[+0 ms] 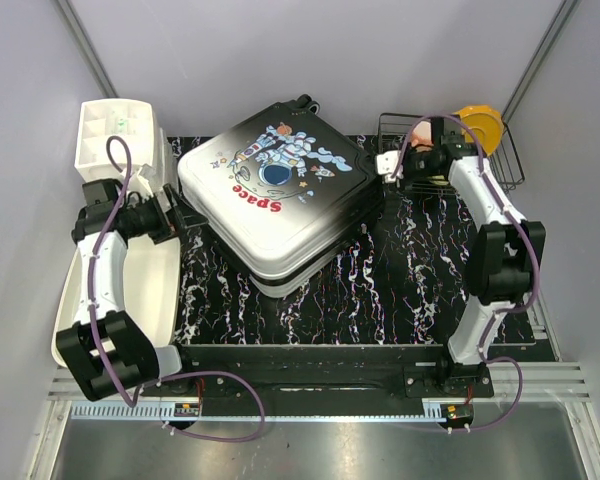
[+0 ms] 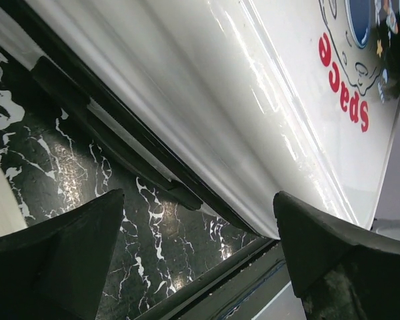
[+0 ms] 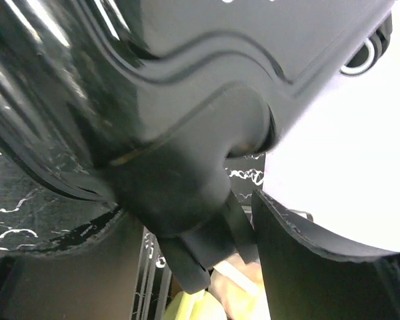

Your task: Open, take out, and arrange the luggage

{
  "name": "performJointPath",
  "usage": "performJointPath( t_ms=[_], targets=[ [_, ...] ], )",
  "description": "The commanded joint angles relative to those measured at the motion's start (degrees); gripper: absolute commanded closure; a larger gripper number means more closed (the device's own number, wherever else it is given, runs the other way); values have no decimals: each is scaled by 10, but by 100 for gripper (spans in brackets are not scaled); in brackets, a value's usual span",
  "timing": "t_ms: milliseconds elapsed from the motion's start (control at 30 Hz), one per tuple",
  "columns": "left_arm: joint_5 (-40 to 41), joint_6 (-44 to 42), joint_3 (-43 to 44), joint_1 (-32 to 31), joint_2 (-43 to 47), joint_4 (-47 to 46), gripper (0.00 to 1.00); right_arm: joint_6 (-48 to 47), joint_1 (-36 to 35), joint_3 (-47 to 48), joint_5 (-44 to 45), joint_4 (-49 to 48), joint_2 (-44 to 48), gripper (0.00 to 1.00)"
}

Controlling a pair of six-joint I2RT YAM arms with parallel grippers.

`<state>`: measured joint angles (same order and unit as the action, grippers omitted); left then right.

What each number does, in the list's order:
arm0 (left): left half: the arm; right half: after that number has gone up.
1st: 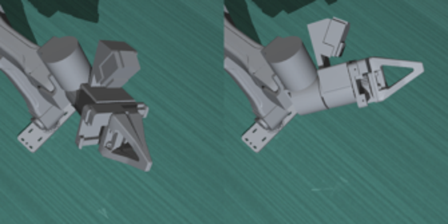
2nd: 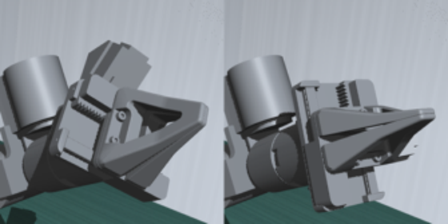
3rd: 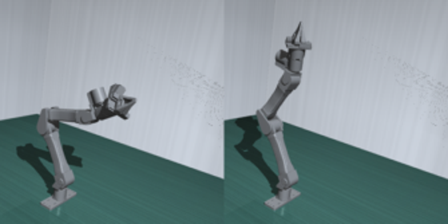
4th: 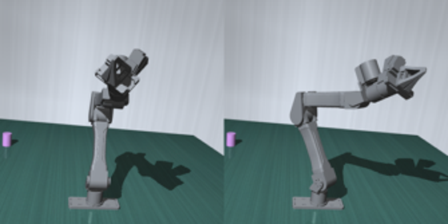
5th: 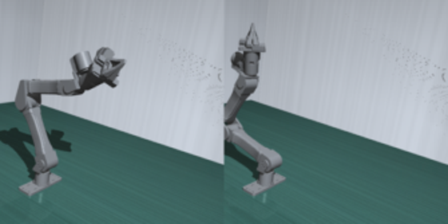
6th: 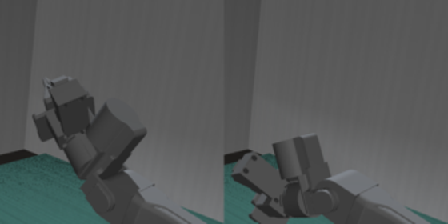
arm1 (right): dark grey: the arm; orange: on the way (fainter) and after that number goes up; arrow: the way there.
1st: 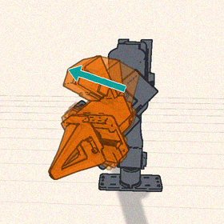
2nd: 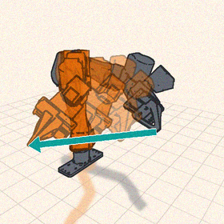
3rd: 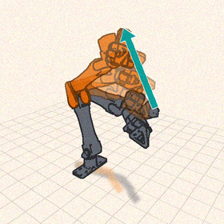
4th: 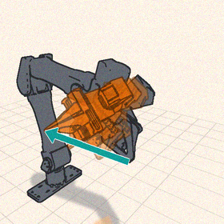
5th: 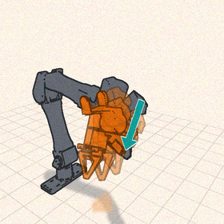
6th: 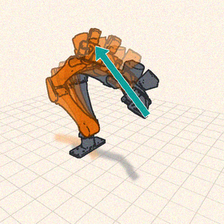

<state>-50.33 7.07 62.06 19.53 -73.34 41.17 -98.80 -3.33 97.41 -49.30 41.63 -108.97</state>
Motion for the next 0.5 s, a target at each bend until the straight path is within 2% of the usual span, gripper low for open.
performJointPath(
  t_ms=[0, 233, 433, 467],
  targets=[
    [-3, 29, 17, 19, 34, -7, 1, 60, -51, -84, -22, 85, 101, 100],
    [7, 28, 18, 17, 31, -2, 1, 139, -83, -192, -26, 86, 195, 100],
    [23, 15, 27, -29, -25, -24, 3, 249, -106, -263, -24, 79, 266, 100],
    [22, 16, 32, -36, -36, -31, 4, 300, -114, -269, -19, 69, 274, 100]
  ],
)
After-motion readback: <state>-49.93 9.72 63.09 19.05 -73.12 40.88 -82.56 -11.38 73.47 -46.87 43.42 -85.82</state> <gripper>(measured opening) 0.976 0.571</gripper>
